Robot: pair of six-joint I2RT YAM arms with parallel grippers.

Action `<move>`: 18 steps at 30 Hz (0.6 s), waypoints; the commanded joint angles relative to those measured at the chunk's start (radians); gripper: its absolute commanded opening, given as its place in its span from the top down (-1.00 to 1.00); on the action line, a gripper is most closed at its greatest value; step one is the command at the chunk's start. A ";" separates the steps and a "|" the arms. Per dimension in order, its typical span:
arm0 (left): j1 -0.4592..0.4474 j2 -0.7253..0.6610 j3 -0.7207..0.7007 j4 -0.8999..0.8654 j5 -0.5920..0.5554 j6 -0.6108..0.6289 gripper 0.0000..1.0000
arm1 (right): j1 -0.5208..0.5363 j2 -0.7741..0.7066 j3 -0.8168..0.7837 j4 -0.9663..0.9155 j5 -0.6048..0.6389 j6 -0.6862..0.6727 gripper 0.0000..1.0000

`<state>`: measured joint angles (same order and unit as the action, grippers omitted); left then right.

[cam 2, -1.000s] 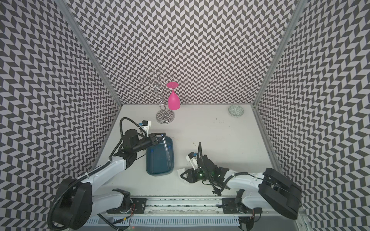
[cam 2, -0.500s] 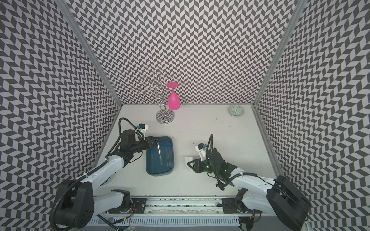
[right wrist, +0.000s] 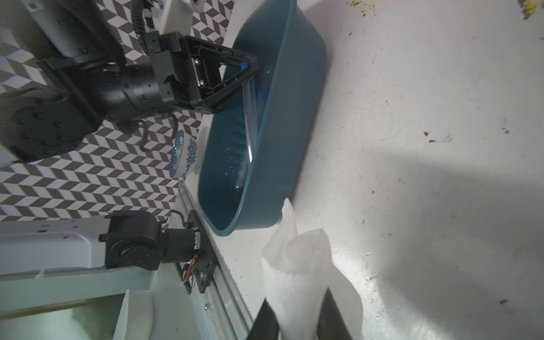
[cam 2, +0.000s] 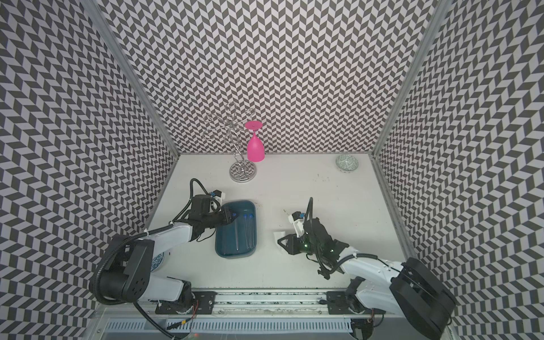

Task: Wipe the exteriors of test tubes
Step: Place the test tube in the storage box.

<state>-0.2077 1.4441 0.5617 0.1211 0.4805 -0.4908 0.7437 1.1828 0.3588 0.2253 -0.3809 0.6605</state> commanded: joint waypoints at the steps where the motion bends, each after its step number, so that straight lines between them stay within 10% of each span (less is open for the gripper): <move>1: -0.020 0.039 0.015 0.023 -0.040 -0.010 0.56 | -0.004 0.071 0.037 -0.009 0.096 -0.033 0.62; 18: -0.063 -0.238 0.101 -0.039 -0.142 -0.047 -0.04 | -0.006 0.160 0.319 -0.243 0.272 -0.140 -0.09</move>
<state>-0.2687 1.2957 0.6312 0.0933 0.3923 -0.5430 0.7429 1.3869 0.6411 0.0586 -0.1860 0.5705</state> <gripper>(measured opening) 0.510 0.533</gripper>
